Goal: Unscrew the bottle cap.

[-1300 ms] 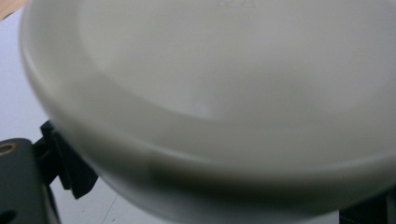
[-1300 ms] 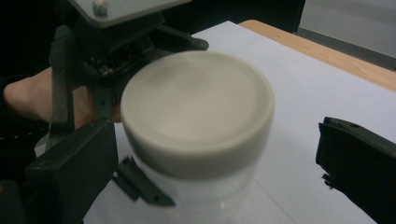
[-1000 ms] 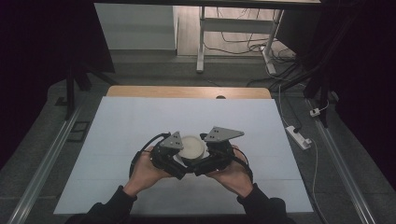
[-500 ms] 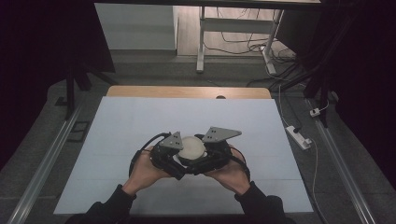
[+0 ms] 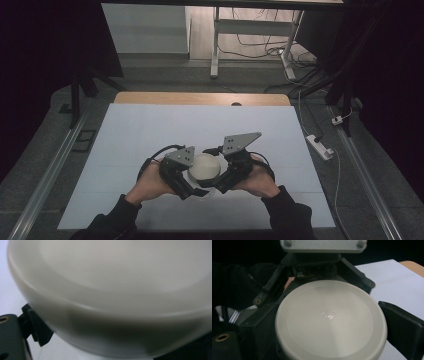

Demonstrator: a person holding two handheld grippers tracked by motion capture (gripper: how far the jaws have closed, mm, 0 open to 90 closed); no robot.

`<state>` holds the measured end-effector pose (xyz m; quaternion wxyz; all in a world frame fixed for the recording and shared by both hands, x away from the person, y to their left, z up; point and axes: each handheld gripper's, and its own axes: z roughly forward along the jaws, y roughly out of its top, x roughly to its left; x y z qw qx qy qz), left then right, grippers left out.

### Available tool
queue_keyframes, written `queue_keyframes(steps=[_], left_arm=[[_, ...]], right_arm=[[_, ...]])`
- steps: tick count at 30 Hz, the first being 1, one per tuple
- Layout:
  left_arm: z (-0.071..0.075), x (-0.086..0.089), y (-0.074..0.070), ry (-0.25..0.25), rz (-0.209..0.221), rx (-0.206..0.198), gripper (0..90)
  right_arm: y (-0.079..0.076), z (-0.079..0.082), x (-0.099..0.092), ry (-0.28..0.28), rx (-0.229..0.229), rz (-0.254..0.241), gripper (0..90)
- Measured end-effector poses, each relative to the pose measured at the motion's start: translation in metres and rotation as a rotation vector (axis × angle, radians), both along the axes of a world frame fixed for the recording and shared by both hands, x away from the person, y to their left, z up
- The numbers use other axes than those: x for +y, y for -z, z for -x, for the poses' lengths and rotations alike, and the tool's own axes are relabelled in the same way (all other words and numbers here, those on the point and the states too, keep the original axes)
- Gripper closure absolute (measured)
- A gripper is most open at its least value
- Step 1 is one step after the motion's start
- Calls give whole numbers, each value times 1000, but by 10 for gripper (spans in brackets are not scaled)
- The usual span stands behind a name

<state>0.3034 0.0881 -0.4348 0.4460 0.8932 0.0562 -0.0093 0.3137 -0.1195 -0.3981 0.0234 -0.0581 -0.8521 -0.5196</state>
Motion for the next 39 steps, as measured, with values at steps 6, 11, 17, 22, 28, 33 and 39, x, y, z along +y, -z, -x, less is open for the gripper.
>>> queue_keyframes(steps=[6, 11, 17, 22, 28, 33, 39], left_arm=[[-2, 0, 3, -42, -11, -3, 74], [-5, 2, 2, -120, -7, -5, 74], [-3, 1, 0, -260, -26, -33, 74], [0, -5, -1, -294, -35, -37, 74], [2, -6, -3, -283, -24, -40, 74], [1, -1, -5, -194, 0, -26, 74], [3, 0, -6, -68, 6, -21, 74]], right_arm=[[3, -1, -1, 32, -36, 1, 4], [-6, -1, -6, 180, -22, -34, 0], [-8, 7, 2, 330, -23, -10, 0], [-4, 17, 14, 397, -98, 28, 27], [0, 20, 16, 413, -110, 6, 74], [-3, 17, 11, 337, -81, -18, 78], [-6, 11, 3, 153, -59, -17, 79]])
